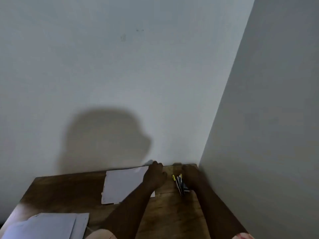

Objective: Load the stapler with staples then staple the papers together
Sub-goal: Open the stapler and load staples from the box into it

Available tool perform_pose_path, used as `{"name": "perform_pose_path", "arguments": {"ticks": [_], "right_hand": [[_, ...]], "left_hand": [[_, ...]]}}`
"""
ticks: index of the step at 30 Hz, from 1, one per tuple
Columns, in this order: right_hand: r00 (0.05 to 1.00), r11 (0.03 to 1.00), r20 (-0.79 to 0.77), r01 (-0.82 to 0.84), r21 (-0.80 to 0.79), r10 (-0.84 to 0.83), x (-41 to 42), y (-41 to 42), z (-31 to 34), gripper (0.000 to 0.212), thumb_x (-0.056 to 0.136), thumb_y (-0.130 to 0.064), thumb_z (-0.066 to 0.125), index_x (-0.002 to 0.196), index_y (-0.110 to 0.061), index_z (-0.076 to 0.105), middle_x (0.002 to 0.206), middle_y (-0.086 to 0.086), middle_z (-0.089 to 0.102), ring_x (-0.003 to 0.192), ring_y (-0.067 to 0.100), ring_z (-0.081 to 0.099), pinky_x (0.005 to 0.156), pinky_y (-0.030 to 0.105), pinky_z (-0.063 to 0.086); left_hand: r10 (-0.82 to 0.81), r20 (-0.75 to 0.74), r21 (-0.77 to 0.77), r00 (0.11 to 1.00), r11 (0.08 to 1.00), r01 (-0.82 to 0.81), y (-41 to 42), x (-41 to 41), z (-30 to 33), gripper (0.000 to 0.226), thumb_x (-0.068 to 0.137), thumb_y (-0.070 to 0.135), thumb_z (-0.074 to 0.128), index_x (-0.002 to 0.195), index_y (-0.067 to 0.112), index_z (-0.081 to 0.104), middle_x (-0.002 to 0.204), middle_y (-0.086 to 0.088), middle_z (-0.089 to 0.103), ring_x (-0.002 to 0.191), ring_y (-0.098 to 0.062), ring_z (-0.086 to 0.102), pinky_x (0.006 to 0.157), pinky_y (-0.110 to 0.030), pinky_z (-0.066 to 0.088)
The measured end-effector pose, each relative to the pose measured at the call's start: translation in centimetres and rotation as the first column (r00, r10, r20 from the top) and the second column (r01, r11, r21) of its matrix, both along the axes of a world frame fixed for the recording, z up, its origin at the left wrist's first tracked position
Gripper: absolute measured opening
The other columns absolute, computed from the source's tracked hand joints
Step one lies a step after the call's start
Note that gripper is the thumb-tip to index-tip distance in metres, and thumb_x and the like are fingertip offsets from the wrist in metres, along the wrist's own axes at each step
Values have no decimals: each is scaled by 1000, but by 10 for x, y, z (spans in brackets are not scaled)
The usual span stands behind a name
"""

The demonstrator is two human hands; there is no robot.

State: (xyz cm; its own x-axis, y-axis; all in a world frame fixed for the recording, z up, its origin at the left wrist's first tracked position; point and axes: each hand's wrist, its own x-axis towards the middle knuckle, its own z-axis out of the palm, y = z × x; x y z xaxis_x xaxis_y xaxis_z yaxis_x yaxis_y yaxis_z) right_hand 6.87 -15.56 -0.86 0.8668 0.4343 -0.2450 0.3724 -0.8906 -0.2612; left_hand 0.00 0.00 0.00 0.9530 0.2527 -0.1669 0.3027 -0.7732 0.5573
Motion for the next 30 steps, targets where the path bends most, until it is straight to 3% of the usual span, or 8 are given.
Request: {"name": "perform_pose_path", "arguments": {"ticks": [3,5,7,10,16,22,27,30], "right_hand": [[998,997,-23,65,34,-64,-7,0,-16,23,92,-20,52,112,-10,59,122,13,61,113,29,59,89,31,45],[988,982,-58,147,117,-141,-16,2,-28,21,97,-25,44,105,-12,59,118,16,61,109,31,59,85,33,45],[980,967,-55,196,162,-189,-24,6,-40,26,96,-23,45,117,-11,54,127,13,54,115,29,54,89,33,45],[974,961,0,224,162,-227,-29,8,-50,37,95,-21,45,131,-14,46,137,6,45,121,25,48,92,32,44],[958,926,-19,282,251,-286,-22,8,-55,24,89,-15,49,113,-14,54,128,7,51,114,25,51,82,29,43],[926,847,-106,374,379,-361,-19,6,-59,20,89,-14,53,105,-14,64,123,10,54,100,26,59,72,24,38],[934,856,-98,356,376,-345,-30,8,-67,36,92,-24,50,127,-16,57,135,8,49,116,26,55,94,31,46],[921,844,-93,385,373,-378,-39,10,-69,40,95,-22,48,135,-16,51,140,11,48,121,27,52,102,36,44]], "left_hand": [[16,-65,-170,998,985,-27,-21,1,-17,17,95,14,48,89,7,63,97,-8,63,100,-25,58,87,-33,49],[38,-90,-187,995,981,-54,-35,2,-30,31,96,13,47,66,18,53,74,1,53,86,-20,55,89,-38,50],[45,-141,-241,989,967,-79,-46,0,-38,21,99,18,46,91,11,65,96,-11,63,94,-23,57,90,-33,48],[124,-158,-287,980,943,-166,-57,6,-47,29,99,22,48,116,4,62,119,-15,63,87,-14,51,62,-18,38],[269,-161,-515,950,798,-313,-65,18,-55,24,99,19,48,106,7,68,77,3,60,60,-1,49,40,-6,36],[295,-226,-553,928,746,-372,-63,16,-60,21,97,16,49,102,10,68,85,-1,61,66,-5,52,57,-21,40],[386,-213,-593,898,679,-432,-57,10,-66,19,93,14,54,99,8,71,102,-16,71,88,-28,65,72,-30,47],[390,-208,-617,897,659,-429,-56,7,-68,19,93,15,55,94,10,73,91,-15,71,76,-24,65,68,-31,50]]}}
